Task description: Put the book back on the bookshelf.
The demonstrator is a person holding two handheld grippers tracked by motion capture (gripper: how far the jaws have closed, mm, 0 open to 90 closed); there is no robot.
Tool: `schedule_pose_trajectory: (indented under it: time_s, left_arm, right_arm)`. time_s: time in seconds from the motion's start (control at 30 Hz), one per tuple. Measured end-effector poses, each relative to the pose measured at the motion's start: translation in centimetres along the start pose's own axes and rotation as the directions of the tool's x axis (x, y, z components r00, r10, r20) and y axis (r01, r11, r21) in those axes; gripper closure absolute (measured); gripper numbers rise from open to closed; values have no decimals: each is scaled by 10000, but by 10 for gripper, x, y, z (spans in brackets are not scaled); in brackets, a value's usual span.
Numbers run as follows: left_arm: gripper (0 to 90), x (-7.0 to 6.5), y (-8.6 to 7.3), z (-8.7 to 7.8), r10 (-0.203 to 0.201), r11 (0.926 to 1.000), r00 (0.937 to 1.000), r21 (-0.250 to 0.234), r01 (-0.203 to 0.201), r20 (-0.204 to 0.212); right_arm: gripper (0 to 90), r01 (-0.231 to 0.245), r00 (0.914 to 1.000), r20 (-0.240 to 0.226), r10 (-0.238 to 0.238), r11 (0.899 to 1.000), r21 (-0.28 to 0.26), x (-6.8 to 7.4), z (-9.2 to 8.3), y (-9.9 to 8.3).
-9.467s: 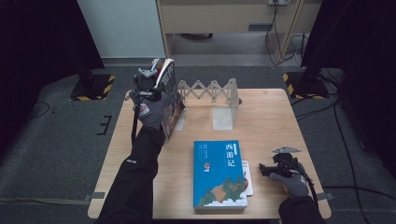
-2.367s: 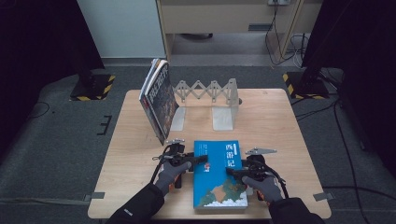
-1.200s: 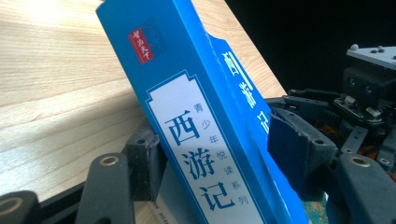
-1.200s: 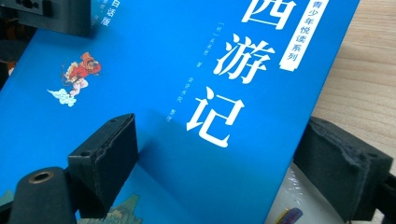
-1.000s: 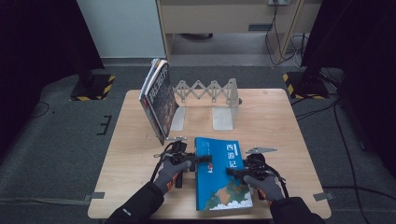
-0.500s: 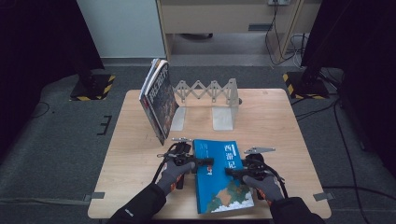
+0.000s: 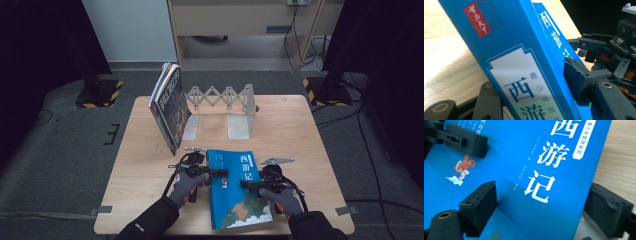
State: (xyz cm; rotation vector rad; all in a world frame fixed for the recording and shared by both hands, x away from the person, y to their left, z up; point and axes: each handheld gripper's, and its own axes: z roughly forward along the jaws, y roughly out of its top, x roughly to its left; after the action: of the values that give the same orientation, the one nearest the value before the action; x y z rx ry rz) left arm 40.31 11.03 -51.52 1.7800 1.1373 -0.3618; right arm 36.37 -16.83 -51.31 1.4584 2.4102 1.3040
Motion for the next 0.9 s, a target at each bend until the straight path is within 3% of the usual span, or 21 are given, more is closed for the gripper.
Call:
schedule_pose_trajectory:
  time_s: [0.1, 0.27, 0.63, 0.9]
  left_arm:
    - [469, -2, 0, 0, 13, 10000, 10000, 8, -13, -45]
    - [445, -3, 1, 1, 150, 9998, 9997, 166, -146, -216]
    - [420, 2, 2, 4, -228, 9990, 9997, 380, 233, -128]
    - [480, -6, 3, -1, 61, 9999, 9998, 137, -58, -182]
  right_arm:
    - [78, 170, 9998, -95, -170, 9998, 91, 2, 2, -1]
    - [83, 6, 9997, -244, -3, 9999, 121, 0, 3, -2]
    - [112, 20, 9999, -128, -18, 9999, 110, 0, 2, -1]
    - [149, -71, 9998, -185, 72, 10000, 56, -2, 0, 0]
